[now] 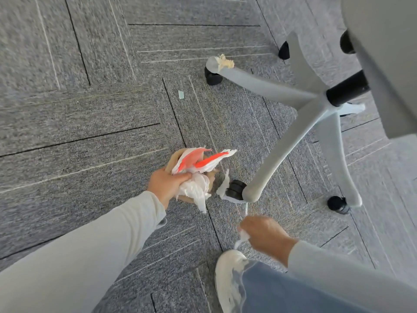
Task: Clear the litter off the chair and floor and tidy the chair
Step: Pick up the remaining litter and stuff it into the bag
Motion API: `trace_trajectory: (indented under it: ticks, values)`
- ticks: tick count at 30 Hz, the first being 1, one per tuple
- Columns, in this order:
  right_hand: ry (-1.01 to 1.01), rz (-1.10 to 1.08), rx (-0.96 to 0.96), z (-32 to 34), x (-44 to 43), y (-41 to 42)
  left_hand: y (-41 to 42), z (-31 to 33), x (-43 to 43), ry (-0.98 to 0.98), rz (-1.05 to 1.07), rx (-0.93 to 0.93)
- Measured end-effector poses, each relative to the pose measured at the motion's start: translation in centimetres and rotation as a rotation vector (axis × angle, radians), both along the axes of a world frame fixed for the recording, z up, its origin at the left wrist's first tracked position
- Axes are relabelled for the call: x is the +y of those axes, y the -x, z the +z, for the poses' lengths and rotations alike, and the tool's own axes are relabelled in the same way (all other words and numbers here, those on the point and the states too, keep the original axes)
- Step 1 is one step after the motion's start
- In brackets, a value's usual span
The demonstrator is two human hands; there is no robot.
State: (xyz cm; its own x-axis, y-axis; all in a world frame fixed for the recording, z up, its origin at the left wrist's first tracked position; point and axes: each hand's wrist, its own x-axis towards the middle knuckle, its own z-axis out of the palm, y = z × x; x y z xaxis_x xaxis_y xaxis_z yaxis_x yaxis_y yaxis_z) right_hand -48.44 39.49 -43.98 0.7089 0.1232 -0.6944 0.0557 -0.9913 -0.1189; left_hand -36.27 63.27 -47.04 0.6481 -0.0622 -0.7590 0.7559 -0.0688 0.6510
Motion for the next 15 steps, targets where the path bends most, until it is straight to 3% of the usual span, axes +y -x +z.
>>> trace_trajectory:
  ticks: [3,6,10,15]
  values:
    - [0.036,-0.273,0.063,0.7,-2.5,0.2,-0.2,-0.8,0.4,-0.074,0.009,-0.037]
    - [-0.096,-0.553,-0.029,1.3,-4.1,-1.4,-0.3,-1.3,0.4,-0.272,-0.175,-0.100]
    - [-0.210,-0.673,-0.186,2.1,-4.1,-2.9,-1.5,-0.7,1.0,-0.495,-0.381,-0.130]
    - [-0.188,-0.568,-0.375,5.0,-3.0,-6.2,-1.4,0.4,0.3,-0.872,-0.554,-0.479]
